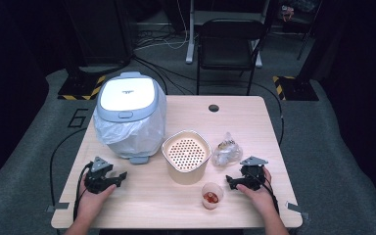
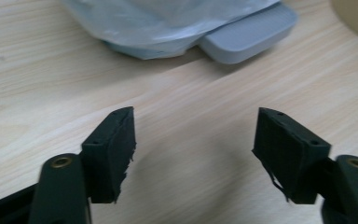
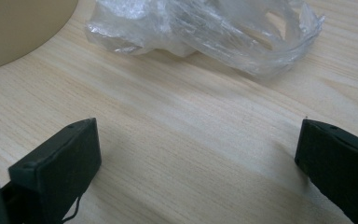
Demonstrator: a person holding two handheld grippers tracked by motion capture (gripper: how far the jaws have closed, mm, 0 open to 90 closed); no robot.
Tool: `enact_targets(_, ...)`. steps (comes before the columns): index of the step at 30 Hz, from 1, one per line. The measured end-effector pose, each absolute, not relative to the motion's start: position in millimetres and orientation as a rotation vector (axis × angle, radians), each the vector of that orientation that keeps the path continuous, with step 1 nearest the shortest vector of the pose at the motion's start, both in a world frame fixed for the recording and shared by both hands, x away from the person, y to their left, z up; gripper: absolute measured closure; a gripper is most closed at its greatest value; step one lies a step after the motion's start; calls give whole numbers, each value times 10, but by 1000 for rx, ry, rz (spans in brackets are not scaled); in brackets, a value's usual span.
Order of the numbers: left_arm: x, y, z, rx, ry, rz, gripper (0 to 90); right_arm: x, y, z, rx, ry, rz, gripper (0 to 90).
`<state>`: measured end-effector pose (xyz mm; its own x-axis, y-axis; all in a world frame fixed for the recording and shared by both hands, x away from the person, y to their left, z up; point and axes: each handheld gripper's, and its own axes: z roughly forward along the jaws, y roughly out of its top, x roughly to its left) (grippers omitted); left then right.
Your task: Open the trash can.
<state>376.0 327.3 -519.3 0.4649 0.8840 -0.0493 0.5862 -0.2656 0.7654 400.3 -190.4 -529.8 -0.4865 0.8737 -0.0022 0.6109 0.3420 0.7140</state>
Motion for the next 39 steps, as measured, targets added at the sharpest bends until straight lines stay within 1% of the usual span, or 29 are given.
enact_targets(9, 3723, 3152, -5167, 1961, 1198, 457, 376, 4003, -1905, -5298, 1307, 2226, 933, 0)
enact_targets(14, 3707, 3114, -5138, 1954, 1178, 470, 378, 4003, -1904, -5298, 1307, 2226, 933, 0)
enact_targets(16, 3700, 3093, -5131, 1982, 1160, 494, 374, 4003, -1905, -5298, 1306, 2226, 933, 0)
enact_targets(18, 3701, 3079, -5131, 1969, 1156, 505, 374, 4003, -1905, -5298, 1307, 2226, 933, 0)
enact_targets(23, 3684, 3063, -5087, 1946, 1180, 480, 421, 4003, -1904, -5298, 1307, 2226, 933, 0)
enact_targets(24, 3684, 3063, -5087, 1946, 1180, 480, 437, 4003, -1904, -5298, 1307, 2226, 933, 0)
enact_targets(25, 3684, 3057, -5049, 1945, 1186, 447, 493, 4003, -1904, -5298, 1307, 2226, 933, 0)
enact_targets(26, 3684, 3057, -5049, 1945, 1186, 447, 513, 4003, -1904, -5298, 1307, 2226, 933, 0)
enact_targets(27, 3681, 3033, -5005, 1944, 1174, 469, 527, 4003, -1904, -5298, 1306, 2226, 933, 0)
enact_targets(28, 3673, 3021, -4974, 1952, 1159, 472, 572, 4003, -1904, -5298, 1306, 2226, 933, 0)
enact_targets(29, 3669, 3009, -4949, 1958, 1143, 485, 593, 4003, -1904, -5298, 1306, 2226, 933, 0)
enact_targets(32, 3679, 2950, -4911, 1953, 1133, 532, 655, 4003, -1904, -5298, 1307, 2226, 933, 0)
enact_targets(33, 3696, 2935, -4904, 1954, 1136, 529, 682, 4003, -1904, -5298, 1306, 2226, 933, 0)
enact_targets(36, 3766, 2875, -4904, 1946, 1147, 517, 732, 4003, -1904, -5298, 1306, 2226, 933, 0)
enact_targets(39, 3834, 2816, -4903, 1950, 1156, 547, 747, 4003, -1904, -5298, 1307, 2226, 933, 0)
